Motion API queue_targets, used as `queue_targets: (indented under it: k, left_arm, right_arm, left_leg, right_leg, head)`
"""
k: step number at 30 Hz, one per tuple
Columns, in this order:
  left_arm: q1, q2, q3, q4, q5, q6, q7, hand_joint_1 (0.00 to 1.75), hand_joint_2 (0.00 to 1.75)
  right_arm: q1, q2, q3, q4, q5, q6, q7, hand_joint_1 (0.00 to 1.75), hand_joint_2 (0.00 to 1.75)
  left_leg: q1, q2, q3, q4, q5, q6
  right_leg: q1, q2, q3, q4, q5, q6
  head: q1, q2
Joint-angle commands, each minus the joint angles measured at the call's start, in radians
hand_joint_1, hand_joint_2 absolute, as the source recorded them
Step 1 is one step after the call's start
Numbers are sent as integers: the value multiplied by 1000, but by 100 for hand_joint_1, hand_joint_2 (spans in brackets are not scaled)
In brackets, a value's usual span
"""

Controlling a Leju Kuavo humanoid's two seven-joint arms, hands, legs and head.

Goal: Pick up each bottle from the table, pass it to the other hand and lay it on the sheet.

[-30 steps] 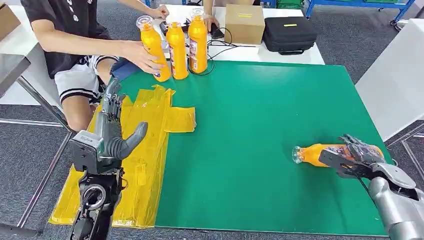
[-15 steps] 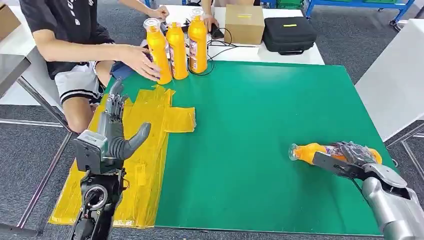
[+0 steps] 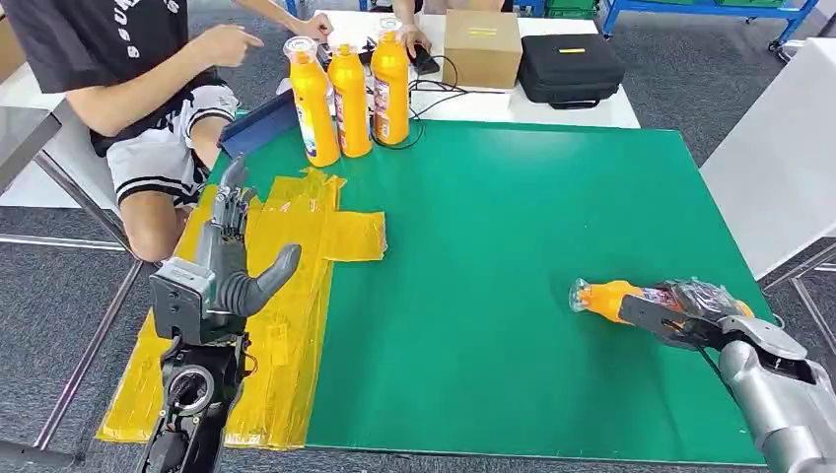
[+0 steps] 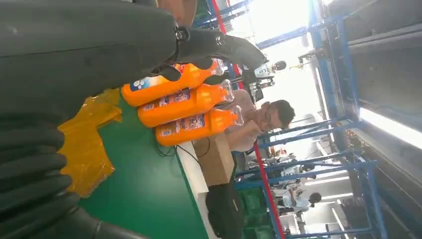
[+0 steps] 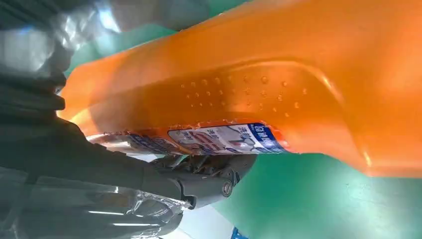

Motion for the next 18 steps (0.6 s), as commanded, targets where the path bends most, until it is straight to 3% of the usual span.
queue_targets:
  k: [1, 7, 18]
  left_arm:
    - [-38, 23, -18, 52, 7, -1, 8, 0, 175]
    - [-67, 15, -22, 79, 14, -6, 12, 0, 175]
    - [-52, 19, -14, 49, 20, -7, 17, 0, 175]
  right_arm:
    - [-16, 32, 38, 60, 1, 11, 3, 168, 175]
    - [-39, 9, 76, 95, 4, 39, 2, 173, 175]
    - [9, 18, 131, -52, -35, 28, -29, 175, 175]
  left_leg:
    - [1, 2, 5, -2, -1, -2]
    - [1, 2, 7, -3, -2, -3]
    - [1, 3, 10, -4, -2, -4]
  right_leg:
    - [1, 1, 5, -3, -1, -1]
    - [1, 0, 7, -3, -1, -1]
    - [1, 1, 10, -5, -1, -2]
  head:
    - [0, 0]
    - [0, 0]
    - [0, 0]
